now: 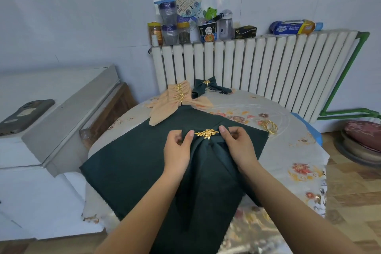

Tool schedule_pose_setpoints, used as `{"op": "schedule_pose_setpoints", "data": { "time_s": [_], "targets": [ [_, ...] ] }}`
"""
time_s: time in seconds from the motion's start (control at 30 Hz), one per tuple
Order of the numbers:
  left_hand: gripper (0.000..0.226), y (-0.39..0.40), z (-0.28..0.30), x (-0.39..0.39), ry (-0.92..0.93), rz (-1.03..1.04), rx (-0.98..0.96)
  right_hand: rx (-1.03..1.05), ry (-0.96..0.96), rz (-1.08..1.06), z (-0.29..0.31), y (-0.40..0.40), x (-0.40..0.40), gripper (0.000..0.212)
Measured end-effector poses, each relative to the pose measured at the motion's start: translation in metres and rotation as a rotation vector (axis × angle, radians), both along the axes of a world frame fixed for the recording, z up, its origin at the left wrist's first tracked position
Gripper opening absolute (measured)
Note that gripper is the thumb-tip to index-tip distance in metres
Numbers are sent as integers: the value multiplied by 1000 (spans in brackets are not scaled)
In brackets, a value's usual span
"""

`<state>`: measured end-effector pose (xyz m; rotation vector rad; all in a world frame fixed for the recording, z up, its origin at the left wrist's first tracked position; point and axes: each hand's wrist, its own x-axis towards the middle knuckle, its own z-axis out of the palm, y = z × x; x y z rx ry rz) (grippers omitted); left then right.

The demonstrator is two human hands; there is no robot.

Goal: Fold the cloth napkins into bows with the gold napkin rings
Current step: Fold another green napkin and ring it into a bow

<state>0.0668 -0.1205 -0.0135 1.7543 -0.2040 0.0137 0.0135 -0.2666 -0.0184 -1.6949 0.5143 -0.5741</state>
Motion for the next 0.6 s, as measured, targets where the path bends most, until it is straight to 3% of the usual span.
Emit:
{"op": "schedule_pose_setpoints", "data": {
  "time_s": [0.27, 0.4, 0.5, 0.6],
  "targets": [
    [38, -87, 6, 167, -3, 23, 83, -97, 79, -147, 8, -84, 159, 28],
    [25, -131, 21, 237, 7, -39, 98, -115, 87, -170, 16, -126, 224, 23],
    [32, -166, 38, 287, 114, -72, 234, -74, 221, -162, 23, -166, 273, 22],
    [28, -184, 46, 314, 90, -154, 406, -98, 339, -105, 28, -193, 301, 28]
  ]
}}
